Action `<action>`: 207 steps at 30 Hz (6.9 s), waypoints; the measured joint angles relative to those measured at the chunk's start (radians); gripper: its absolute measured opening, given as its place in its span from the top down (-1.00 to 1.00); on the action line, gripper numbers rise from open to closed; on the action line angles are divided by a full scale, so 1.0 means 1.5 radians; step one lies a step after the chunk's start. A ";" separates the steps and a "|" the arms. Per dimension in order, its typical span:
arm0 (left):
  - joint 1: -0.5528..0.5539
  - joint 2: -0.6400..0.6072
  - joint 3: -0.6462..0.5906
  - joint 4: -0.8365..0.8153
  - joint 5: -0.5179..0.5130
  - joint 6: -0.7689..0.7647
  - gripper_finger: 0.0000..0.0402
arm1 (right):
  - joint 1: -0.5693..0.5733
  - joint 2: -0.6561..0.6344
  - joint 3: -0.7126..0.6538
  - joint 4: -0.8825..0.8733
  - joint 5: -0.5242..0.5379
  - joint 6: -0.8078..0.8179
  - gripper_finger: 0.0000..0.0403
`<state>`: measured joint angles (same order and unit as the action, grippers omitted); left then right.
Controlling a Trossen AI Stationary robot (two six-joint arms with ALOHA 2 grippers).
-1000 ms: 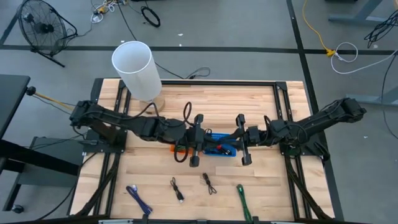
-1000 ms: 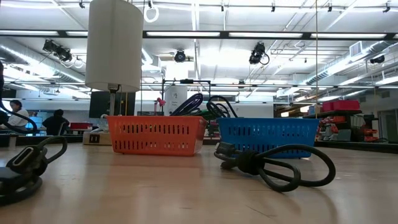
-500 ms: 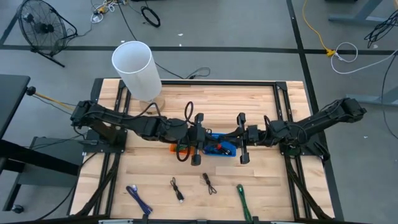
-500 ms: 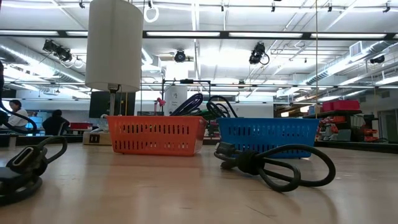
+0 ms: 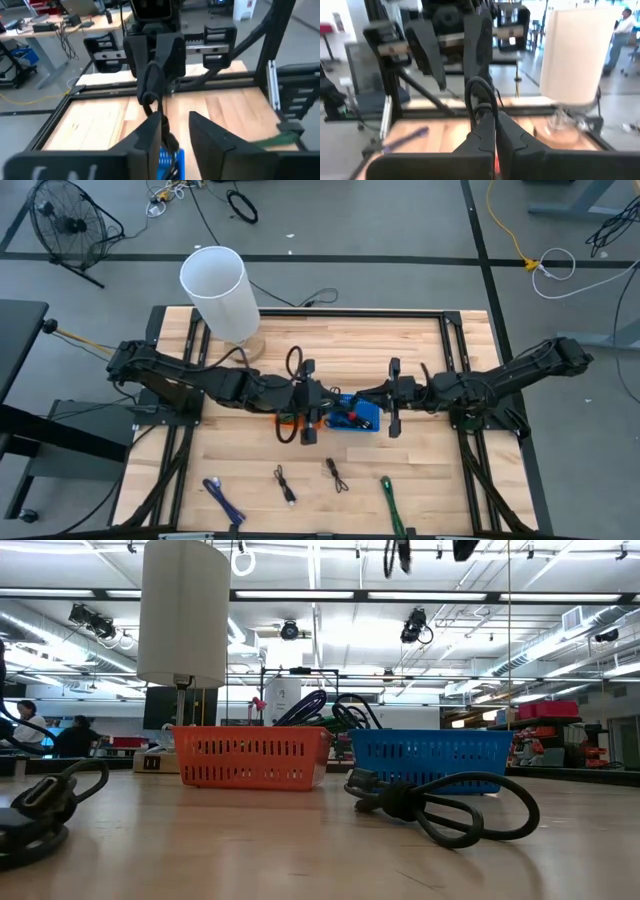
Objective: Pick & Place USB Port
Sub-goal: Put the black charger cable into the blue bin
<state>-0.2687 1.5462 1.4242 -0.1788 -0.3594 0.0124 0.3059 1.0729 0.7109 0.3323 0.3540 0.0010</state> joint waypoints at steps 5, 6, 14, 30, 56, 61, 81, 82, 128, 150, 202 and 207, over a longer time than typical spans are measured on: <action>-0.003 -0.002 0.000 -0.056 -0.002 -0.003 0.37 | -0.023 0.000 0.000 -0.104 0.020 0.050 1.00; -0.004 -0.002 0.000 -0.069 -0.002 -0.008 0.37 | -0.030 0.000 0.000 -0.126 0.018 0.063 1.00; -0.004 -0.002 0.000 -0.122 0.003 -0.031 0.39 | -0.066 0.003 0.000 -0.272 -0.025 0.154 1.00; -0.004 -0.002 0.000 -0.130 0.003 -0.036 0.38 | -0.133 0.104 0.000 -0.324 -0.136 0.203 1.00; -0.004 -0.002 0.000 -0.145 0.003 -0.036 0.38 | -0.168 0.146 -0.001 -0.358 -0.160 0.283 0.31; -0.004 -0.002 0.000 -0.150 0.003 -0.036 0.38 | -0.160 0.146 -0.001 -0.305 -0.272 0.300 0.19; -0.002 -0.002 0.000 -0.155 -0.004 -0.036 0.38 | 0.141 0.336 -0.001 -0.094 -0.132 0.604 0.16; -0.002 -0.002 0.000 -0.155 -0.004 -0.038 0.38 | 0.143 0.352 -0.001 -0.077 -0.132 0.604 0.16; -0.002 -0.002 0.001 -0.180 -0.004 -0.071 0.38 | 0.167 0.546 0.098 0.002 -0.154 0.605 0.16; -0.002 -0.002 0.001 -0.181 -0.004 -0.071 0.38 | 0.177 0.579 0.129 0.005 -0.145 0.595 0.16; -0.002 -0.002 0.001 -0.216 -0.005 -0.088 0.38 | 0.060 0.309 0.206 -0.588 0.009 0.496 1.00; -0.002 -0.002 0.001 -0.215 -0.005 -0.088 0.38 | 0.020 0.310 0.205 -0.632 0.021 0.483 1.00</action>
<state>-0.2714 1.5433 1.4250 -0.5018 -0.3664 -0.1200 0.3352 1.5377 1.0191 -0.6154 0.3852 0.7258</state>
